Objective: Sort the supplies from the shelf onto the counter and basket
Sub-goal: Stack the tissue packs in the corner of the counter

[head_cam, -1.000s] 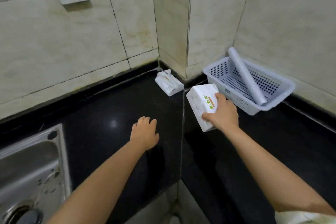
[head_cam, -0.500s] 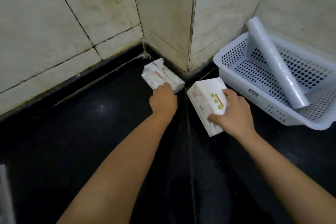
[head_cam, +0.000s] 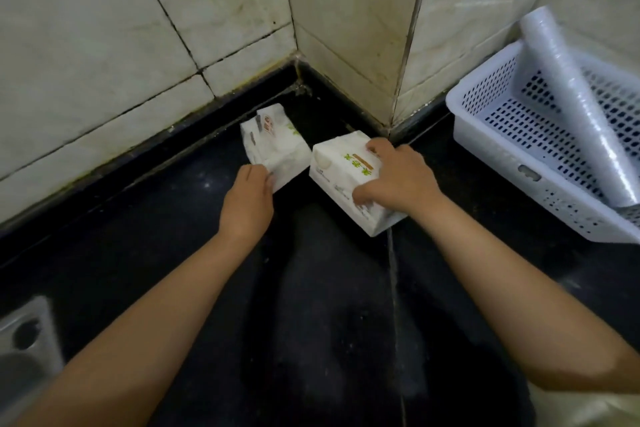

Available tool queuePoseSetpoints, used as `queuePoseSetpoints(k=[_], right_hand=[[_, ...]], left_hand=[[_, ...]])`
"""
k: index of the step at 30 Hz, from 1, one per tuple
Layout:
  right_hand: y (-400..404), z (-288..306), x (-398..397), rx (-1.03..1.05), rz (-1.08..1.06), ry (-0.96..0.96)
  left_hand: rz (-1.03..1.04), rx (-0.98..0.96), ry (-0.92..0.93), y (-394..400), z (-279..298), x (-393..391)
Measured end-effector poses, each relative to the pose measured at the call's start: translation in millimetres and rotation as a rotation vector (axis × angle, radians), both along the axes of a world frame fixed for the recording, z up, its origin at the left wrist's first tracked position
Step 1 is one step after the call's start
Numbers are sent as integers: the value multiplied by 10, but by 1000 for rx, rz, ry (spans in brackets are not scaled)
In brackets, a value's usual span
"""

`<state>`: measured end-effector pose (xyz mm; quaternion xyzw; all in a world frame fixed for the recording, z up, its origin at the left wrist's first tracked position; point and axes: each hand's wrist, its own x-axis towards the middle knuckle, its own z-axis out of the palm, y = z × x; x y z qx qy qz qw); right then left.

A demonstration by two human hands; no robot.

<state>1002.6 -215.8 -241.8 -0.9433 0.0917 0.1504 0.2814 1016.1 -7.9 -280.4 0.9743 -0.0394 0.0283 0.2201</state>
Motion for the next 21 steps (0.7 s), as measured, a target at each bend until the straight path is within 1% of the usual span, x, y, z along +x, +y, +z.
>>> queuePoseSetpoints(k=[3,5,8,9,10,13,14,15,18,21], right_hand=[[201,-32,259,-69,14,-66],[298,-77,426,-109,41,-110],[382,-170,623,-174,69,-195],[382,-202,669,-191,71,-218],[367,-233,707,-204,74,-232],[331,-336,765,-237,111,-262],[336,-378,765,-249,131,-296],[350,-423,763,-257,153,-341],[384,-541,764,-221,224,-440],[375,-573,802,-165,232,-461]], left_hand=[[20,32,-13,144,14,-5],[-18,84,-11,178,13,-37],[-79,182,39,97,21,-148],[-112,231,-7,66,-5,-157],[-137,244,-6,21,-20,-160],[-183,290,137,-89,-157,-132],[-192,285,172,-124,-183,-129],[-213,292,169,-155,-223,-111],[-256,299,209,-250,-255,-102],[-292,297,230,-262,-265,-93]])
